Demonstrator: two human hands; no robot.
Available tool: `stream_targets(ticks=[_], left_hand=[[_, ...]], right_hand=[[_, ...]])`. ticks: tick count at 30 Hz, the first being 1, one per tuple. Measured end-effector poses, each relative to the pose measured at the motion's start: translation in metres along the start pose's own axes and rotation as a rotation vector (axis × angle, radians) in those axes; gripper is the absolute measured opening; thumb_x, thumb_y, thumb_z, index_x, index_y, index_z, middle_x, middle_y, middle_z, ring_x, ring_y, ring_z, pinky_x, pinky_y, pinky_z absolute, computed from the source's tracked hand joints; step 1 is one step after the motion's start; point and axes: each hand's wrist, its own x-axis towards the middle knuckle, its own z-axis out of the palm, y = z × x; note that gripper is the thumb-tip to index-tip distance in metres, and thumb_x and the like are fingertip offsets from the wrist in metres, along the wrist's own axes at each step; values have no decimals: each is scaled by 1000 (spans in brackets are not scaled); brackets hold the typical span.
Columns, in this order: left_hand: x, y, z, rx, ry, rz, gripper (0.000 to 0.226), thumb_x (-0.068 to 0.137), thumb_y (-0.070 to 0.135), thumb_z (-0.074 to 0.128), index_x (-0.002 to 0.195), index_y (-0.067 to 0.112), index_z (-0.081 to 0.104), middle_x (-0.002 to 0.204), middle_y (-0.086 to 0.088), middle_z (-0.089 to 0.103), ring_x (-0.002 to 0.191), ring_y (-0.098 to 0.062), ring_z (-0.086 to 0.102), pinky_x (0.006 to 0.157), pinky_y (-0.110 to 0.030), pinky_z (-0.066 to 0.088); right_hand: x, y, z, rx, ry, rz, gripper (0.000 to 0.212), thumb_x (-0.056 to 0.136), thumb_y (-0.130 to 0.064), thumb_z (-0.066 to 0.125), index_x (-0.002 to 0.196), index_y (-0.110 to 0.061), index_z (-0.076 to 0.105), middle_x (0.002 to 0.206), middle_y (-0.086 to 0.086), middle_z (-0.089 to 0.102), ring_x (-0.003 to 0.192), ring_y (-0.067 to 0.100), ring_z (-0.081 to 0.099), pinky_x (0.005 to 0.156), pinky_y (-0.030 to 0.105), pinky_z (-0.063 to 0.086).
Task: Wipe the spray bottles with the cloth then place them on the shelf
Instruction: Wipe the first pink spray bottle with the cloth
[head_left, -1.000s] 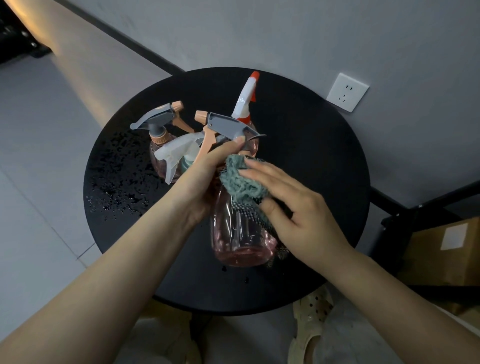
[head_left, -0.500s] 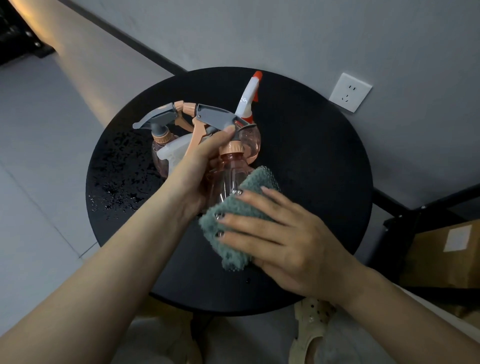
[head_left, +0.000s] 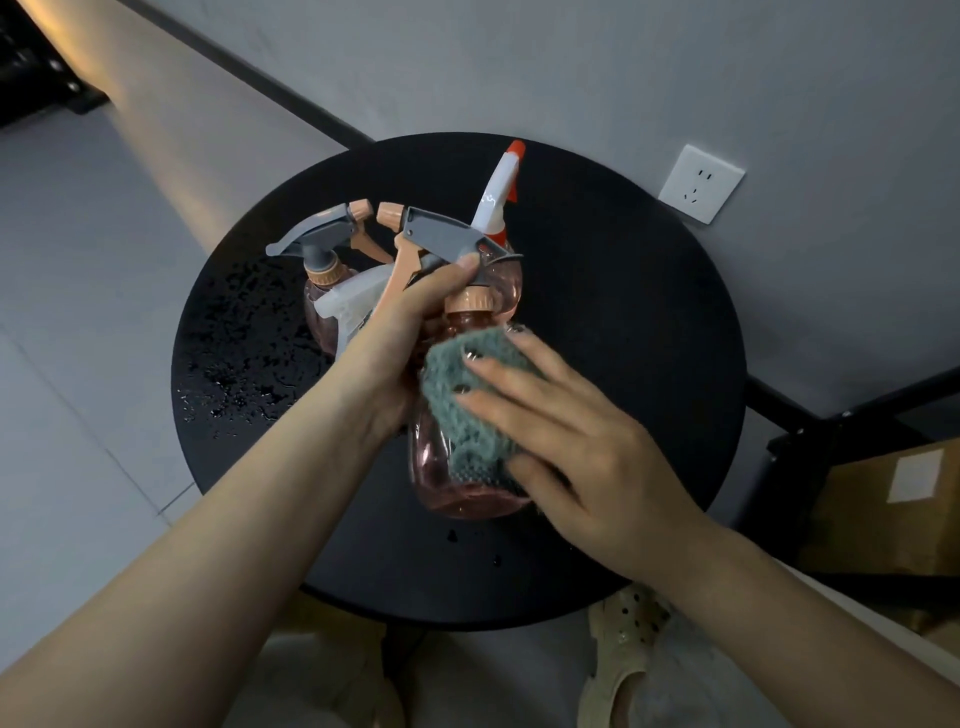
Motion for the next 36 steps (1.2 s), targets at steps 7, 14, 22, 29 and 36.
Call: stream_targets(ticks=[7,14,22,29,36], left_hand=[[3,1,-1,-20,64,4,32,87,32,60,109,9,62,73,-3,69,59,-14,65,56,-22,54],[1,-3,2,21,-51,-6,32,86,31,60,110,10,59,91,-9,65,75,-19,65,66,-27,55],[-3,1,1,29,-18,15,44,88,29,57,126,6,53,104,-13,64,88,-24,63,79,-34,55],[-2,9,-3,-42,34,41,22,84,32,58,82,12,65,64,-1,69,56,-13,64,55,-22,54],[1,3,-3,-28,-7,40,27,85,32,59,103,12,62,79,-2,69,71,-16,64,68,-26,56]], right_hand=[[-8,7,0,-278,-130,-381,34,96,-17,50,130,-18,50,137,0,52,137,26,33,113,45,29],[4,5,0,266,24,184,45,92,-15,50,137,-21,45,146,-14,37,142,8,24,115,26,25],[1,1,5,386,75,252,48,92,-13,47,139,-19,40,147,-13,36,142,9,25,115,24,23],[-12,2,6,-60,-17,-201,37,94,-15,53,130,-16,47,141,-1,45,140,32,29,108,50,36],[-7,5,3,63,9,-47,43,92,-11,53,134,-16,47,143,-6,41,142,25,26,112,42,33]])
